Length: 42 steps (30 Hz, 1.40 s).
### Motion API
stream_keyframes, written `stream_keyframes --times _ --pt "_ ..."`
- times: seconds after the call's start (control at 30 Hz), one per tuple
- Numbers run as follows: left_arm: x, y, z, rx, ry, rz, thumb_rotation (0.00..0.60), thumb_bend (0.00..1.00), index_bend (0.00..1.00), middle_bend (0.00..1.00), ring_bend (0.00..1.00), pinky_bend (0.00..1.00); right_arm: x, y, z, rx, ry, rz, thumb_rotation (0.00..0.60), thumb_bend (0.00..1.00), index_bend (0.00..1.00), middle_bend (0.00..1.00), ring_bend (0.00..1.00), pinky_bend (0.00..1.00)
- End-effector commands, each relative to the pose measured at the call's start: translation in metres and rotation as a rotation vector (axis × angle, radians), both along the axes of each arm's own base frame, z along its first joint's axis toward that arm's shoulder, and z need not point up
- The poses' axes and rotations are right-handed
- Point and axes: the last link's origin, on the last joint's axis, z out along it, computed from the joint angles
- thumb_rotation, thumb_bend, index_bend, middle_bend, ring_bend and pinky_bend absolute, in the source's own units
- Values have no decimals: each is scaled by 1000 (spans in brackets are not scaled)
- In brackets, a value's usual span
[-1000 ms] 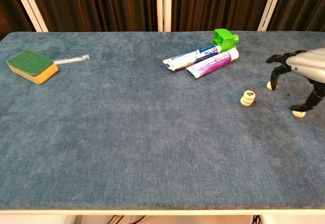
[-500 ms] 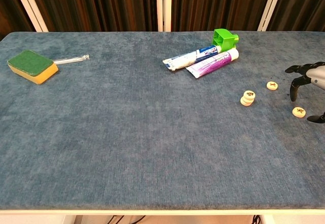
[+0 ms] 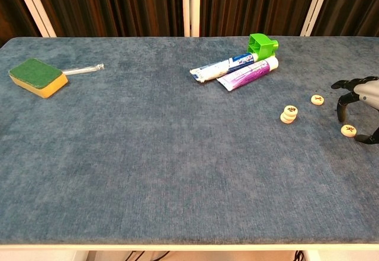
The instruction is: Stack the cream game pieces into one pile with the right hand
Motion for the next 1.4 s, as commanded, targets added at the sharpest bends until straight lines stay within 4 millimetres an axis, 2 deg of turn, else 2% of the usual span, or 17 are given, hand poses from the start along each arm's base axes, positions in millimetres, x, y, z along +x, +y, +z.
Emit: stream_keyframes --times 0.03,0.57,0.67,0.8,1.07,1.1,1.17,1.4 --pt "0 0 0 0 0 0 600 121 0 0 0 0 -1 0 0 4 5 -4 600 229 436 38 0 0" --pt "0 0 1 1 -1 1 600 122 0 0 0 0 2 -3 0 -9 -17 -7 600 237 499 51 0 0" --pt "0 0 0 1 -1 1 600 122 0 0 0 0 10 -8 4 -23 -39 8 600 236 499 51 0 0" --pt "1 1 0 3 -4 -3 600 122 0 0 0 0 30 -18 6 -27 -71 48 600 236 499 51 0 0" --pt "0 -1 -1 -3 0 4 600 123 0 0 0 0 67 -39 -11 15 -115 83 600 237 501 51 0 0" --pt "-6 3 -6 -20 24 24 600 122 0 0 0 0 70 -40 -13 18 -110 88 600 237 501 51 0 0" --pt "-3 -5 2 -8 20 23 600 122 0 0 0 0 74 -41 -16 21 -109 94 600 237 501 51 0 0" --pt "-5 -6 1 -7 4 29 600 122 0 0 0 0 82 -44 -20 24 -92 98 600 237 502 51 0 0"
